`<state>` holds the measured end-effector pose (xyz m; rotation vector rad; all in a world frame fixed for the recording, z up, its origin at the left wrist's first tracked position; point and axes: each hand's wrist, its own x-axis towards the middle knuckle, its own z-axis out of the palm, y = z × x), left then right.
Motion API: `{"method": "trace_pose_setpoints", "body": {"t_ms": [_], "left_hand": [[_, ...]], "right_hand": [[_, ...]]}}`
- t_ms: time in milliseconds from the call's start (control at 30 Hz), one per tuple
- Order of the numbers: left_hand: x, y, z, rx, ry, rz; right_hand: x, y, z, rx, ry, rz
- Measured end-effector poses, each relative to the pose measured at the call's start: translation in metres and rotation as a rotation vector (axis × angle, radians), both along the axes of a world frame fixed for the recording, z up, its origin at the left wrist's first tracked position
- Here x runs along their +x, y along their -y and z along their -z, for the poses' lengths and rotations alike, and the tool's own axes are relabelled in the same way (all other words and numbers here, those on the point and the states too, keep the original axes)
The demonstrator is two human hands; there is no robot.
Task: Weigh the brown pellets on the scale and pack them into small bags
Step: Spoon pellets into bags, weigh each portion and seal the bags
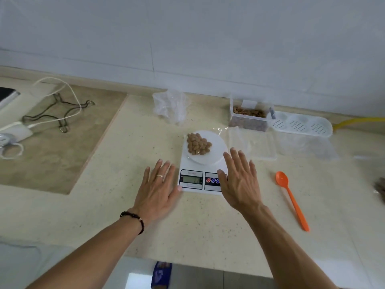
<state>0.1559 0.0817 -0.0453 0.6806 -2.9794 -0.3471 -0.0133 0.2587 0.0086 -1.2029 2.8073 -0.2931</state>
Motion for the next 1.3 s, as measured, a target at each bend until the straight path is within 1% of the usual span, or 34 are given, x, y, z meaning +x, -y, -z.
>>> {"method": "trace_pose_setpoints", "body": {"t_ms": [133, 467, 700, 800, 867, 933, 1067, 1167, 1300], "left_hand": [[0.006, -0.005, 0.002, -0.016, -0.031, -0.002], [0.002, -0.007, -0.004, -0.037, -0.041, 0.015], [-0.020, 0.005, -0.020, -0.074, -0.046, 0.050], [-0.042, 0.014, -0.031, -0.087, -0.041, 0.083], [-0.061, 0.020, -0.038, -0.060, -0.056, 0.115], [-0.085, 0.026, -0.045, -0.015, -0.083, 0.155], [-0.140, 0.034, -0.055, 0.064, -0.092, 0.247], [-0.180, 0.036, -0.058, 0.075, -0.064, 0.298], [-0.224, 0.038, -0.054, 0.153, 0.014, 0.334]], "right_hand": [[0.006, -0.005, -0.002, -0.015, -0.009, -0.007], [0.008, -0.007, -0.010, -0.028, 0.001, 0.002], [-0.006, 0.001, -0.017, -0.079, 0.042, 0.061], [-0.019, 0.005, -0.022, -0.135, 0.079, 0.137], [-0.029, 0.006, -0.026, -0.200, 0.133, 0.221], [-0.039, 0.006, -0.027, -0.312, 0.221, 0.335], [-0.062, 0.009, -0.028, -0.516, 0.469, 0.630], [-0.080, 0.011, -0.026, -0.628, 0.654, 0.820], [-0.092, 0.021, -0.019, -0.745, 0.858, 0.926]]}}
